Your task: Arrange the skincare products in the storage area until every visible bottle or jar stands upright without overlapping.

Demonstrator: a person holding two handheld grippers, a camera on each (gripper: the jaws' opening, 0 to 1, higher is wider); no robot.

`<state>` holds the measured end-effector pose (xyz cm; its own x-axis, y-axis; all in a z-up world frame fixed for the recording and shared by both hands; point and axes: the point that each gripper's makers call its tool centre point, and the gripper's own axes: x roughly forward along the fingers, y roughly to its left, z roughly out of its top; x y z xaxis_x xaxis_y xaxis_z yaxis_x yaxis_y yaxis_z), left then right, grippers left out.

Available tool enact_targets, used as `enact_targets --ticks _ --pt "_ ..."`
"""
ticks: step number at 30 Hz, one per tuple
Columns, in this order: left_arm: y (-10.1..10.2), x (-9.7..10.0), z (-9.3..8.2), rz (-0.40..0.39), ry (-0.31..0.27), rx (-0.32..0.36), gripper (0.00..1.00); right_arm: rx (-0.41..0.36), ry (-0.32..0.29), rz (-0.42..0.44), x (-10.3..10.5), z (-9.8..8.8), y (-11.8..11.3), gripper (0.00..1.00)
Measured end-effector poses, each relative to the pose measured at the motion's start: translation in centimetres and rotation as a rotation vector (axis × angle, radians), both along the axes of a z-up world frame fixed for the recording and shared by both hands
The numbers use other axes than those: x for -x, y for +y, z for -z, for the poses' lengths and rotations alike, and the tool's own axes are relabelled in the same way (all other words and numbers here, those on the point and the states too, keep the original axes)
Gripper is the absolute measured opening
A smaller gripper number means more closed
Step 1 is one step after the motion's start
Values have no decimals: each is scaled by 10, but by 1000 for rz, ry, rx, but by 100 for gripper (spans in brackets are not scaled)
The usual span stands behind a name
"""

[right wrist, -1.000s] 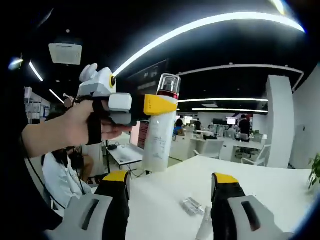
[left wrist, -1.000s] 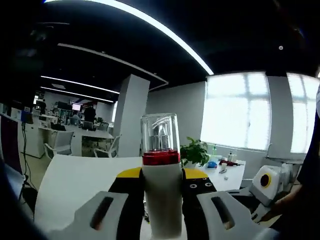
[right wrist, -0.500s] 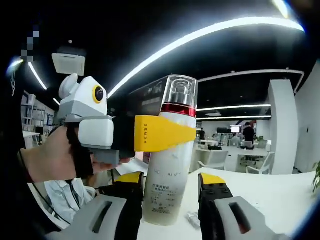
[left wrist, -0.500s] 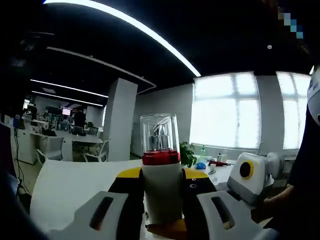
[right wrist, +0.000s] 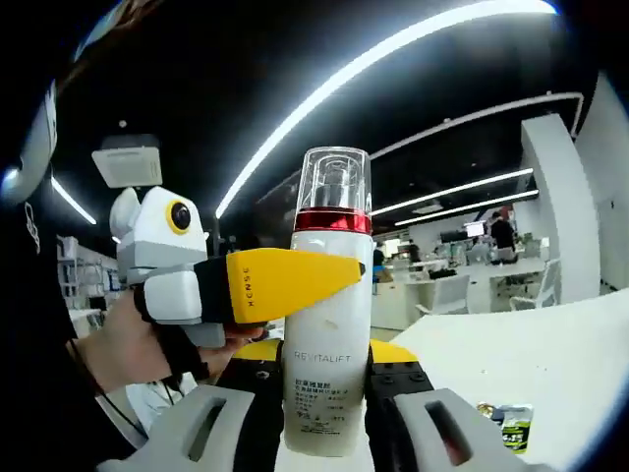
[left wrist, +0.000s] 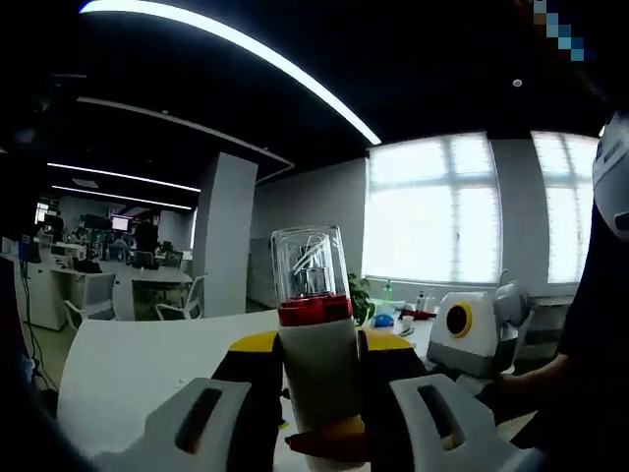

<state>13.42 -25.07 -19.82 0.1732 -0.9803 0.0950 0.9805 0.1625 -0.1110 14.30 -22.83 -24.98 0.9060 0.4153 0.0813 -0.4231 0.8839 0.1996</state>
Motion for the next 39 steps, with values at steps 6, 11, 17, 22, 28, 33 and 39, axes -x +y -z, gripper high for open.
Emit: enact_targets --ticks 6,11,17,22,28,33,39 --pt "5 18 -12 185 2 27 31 -97 -43 -295 25 -13 13 22" --pt "13 31 -28 379 60 65 28 -172 -34 -550 48 -25 23 22" --pt "11 43 -43 533 36 57 32 -199 -29 -749 61 -33 40 22" --pt "10 46 -51 576 71 88 31 -286 -32 -842 63 -43 44 22" --pt "3 30 -38 445 3 -11 32 -297 -27 -807 48 -38 40 22" --pt "0 23 -26 411 132 -63 29 -243 -42 -751 39 -32 38 22" --pt "0 5 -25 253 74 -72 26 -159 -32 -623 17 -26 36 24"
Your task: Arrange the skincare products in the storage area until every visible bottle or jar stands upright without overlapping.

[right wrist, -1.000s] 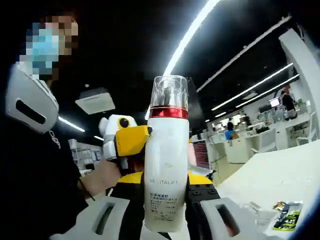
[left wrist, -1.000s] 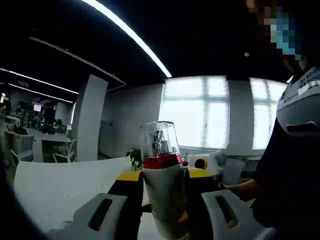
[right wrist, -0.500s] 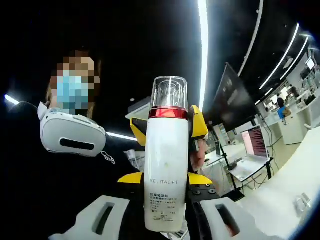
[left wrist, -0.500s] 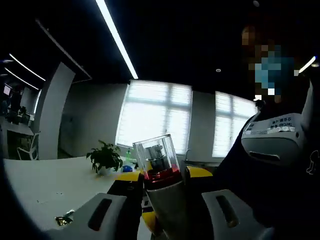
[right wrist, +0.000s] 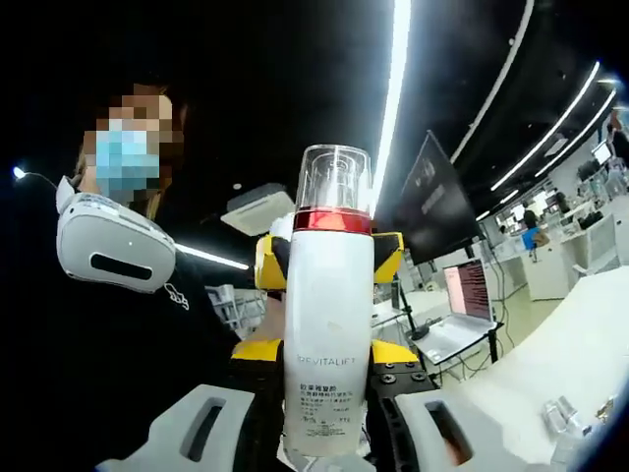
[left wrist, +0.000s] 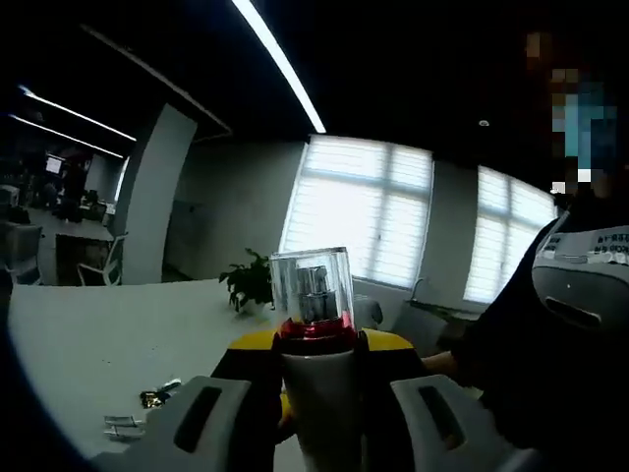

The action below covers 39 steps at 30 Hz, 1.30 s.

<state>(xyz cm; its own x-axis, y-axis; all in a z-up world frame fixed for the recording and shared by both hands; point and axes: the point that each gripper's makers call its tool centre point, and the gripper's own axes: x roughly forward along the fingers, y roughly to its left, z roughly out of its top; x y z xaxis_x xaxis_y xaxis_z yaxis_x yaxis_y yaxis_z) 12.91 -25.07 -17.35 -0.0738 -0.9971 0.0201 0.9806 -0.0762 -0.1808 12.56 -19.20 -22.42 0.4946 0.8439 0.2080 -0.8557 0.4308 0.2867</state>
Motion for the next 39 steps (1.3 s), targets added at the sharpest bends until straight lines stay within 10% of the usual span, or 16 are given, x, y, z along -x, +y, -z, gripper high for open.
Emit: enact_targets --ticks 7,10,15,20,31,39 --pt "1 -23 -7 -285 -186 -11 26 -46 -63 480 -36 -33 -31 37" --pt "5 -37 -14 -408 -224 4 26 137 -124 673 -40 -34 -42 42" --pt "8 -42 -24 -476 -166 84 26 380 -183 774 -38 -25 -34 46" --pt "3 -31 -22 -482 -170 97 26 389 -213 883 -36 -31 -42 34" --pt "-3 -23 -17 -458 -239 95 28 260 -122 716 -26 -25 -48 20" --pt "-7 -5 -3 -142 -334 -1 34 210 -110 537 -14 -16 -49 19"
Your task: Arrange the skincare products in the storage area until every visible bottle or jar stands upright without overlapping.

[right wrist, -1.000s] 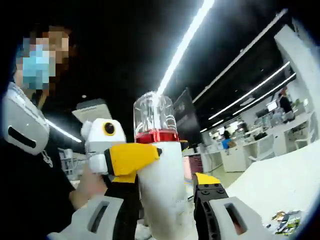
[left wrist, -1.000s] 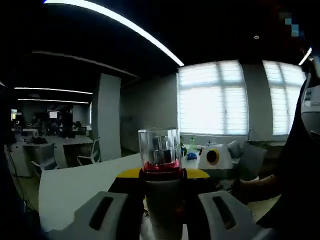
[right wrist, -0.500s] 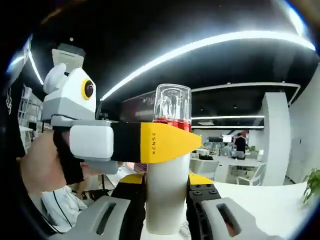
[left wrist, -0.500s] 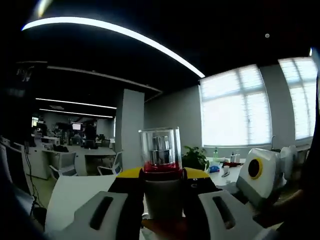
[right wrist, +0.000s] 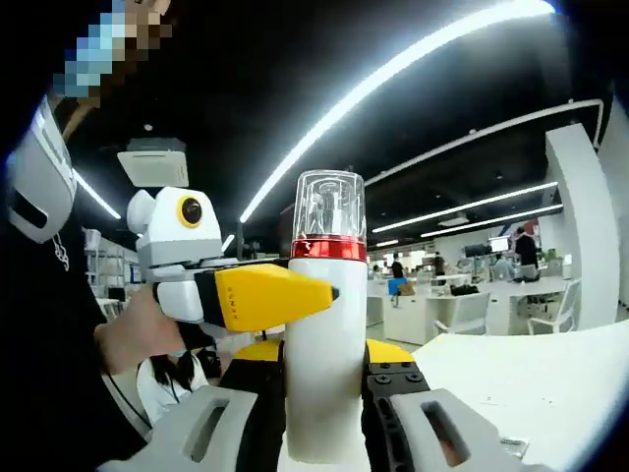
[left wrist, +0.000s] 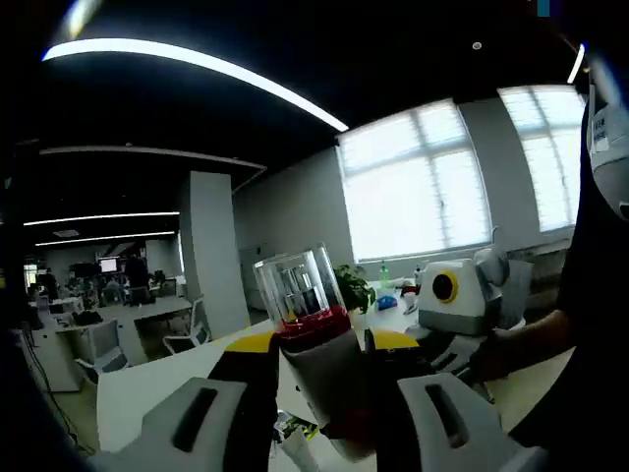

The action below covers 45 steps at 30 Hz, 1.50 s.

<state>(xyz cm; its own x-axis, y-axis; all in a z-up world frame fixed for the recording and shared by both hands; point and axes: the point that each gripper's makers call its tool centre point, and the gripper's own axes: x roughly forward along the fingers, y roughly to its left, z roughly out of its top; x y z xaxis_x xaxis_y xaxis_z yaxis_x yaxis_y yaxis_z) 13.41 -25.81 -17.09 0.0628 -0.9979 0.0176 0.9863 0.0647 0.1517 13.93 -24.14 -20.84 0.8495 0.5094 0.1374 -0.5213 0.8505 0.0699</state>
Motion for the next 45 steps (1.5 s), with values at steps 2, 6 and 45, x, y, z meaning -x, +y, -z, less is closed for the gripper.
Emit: enact_targets --ticks 2,6,45 --pt "1 10 6 137 56 -48 40 8 2 -55 4 3 1 19" --pt "3 16 16 287 39 -183 49 43 -1 -122 9 10 2 19" --pt "-44 30 67 459 -139 -597 30 223 27 -224 12 57 -20 22"
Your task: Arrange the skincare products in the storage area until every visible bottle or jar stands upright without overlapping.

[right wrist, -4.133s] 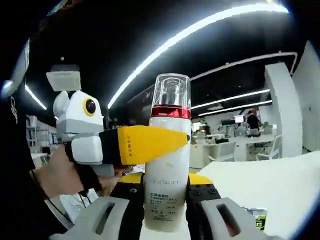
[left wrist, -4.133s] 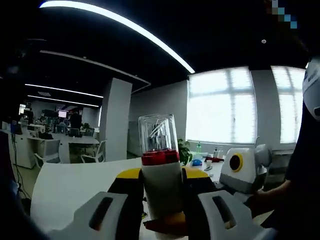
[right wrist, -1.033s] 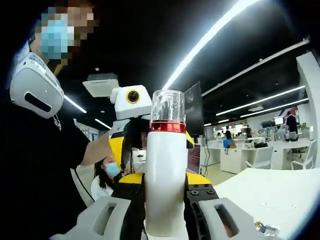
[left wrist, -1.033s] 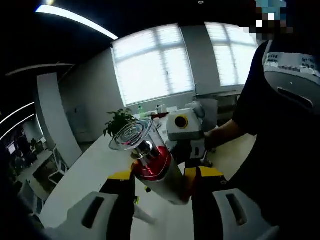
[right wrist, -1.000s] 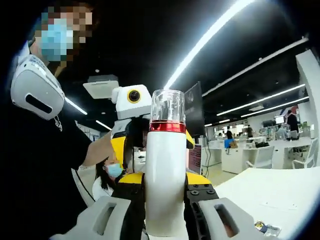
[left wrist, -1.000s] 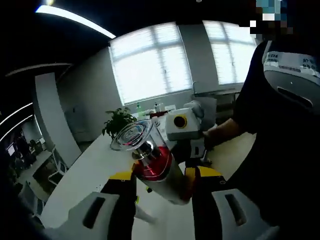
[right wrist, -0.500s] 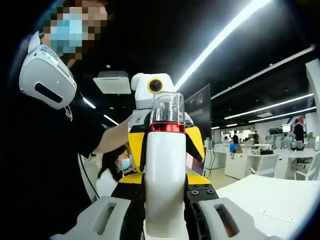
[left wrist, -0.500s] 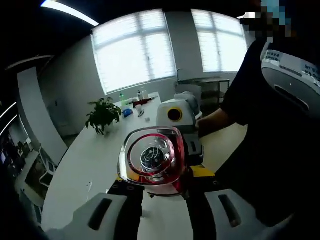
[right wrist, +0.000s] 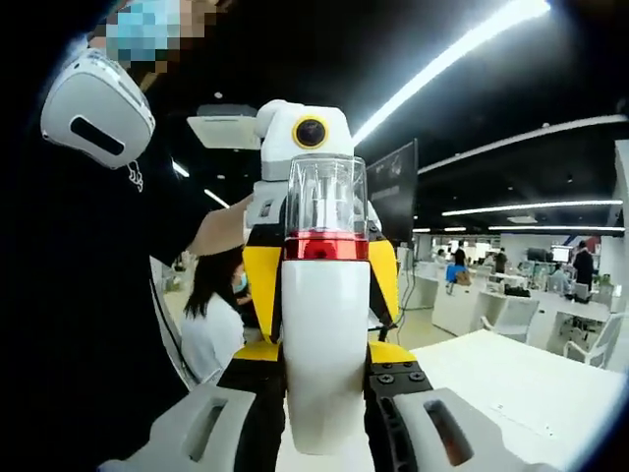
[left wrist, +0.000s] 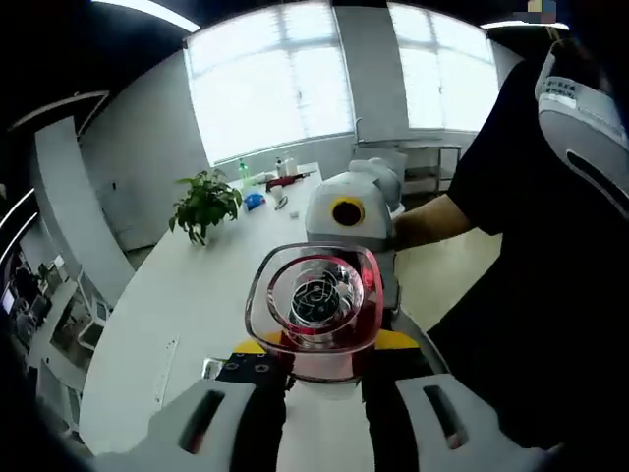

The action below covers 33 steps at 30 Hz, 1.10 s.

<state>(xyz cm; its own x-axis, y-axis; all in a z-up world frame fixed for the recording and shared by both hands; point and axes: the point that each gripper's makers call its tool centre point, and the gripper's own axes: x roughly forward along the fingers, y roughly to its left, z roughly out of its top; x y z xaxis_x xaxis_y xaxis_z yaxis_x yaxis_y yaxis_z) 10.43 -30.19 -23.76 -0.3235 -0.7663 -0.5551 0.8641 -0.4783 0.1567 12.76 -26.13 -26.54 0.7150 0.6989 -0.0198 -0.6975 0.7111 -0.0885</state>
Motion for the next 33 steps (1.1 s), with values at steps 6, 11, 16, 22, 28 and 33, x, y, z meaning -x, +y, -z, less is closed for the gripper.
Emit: enact_targets --ticks 6,11,16,22,28,33 --pt "-9 -8 7 -47 69 2 30 -24 0 83 -8 0 -20 41" --pt "-14 -12 11 -57 100 14 30 -25 36 111 -7 14 -28 50" --pt "-29 -24 23 -71 71 16 30 17 139 200 -4 53 -45 64" --pt "-57 -45 60 -94 61 -17 30 26 306 310 15 125 -67 78" --pt "-78 -64 92 -118 87 -30 30 17 421 440 33 178 -90 91" --pt "-93 -76 117 -120 75 -33 30 21 461 552 41 205 -108 94"
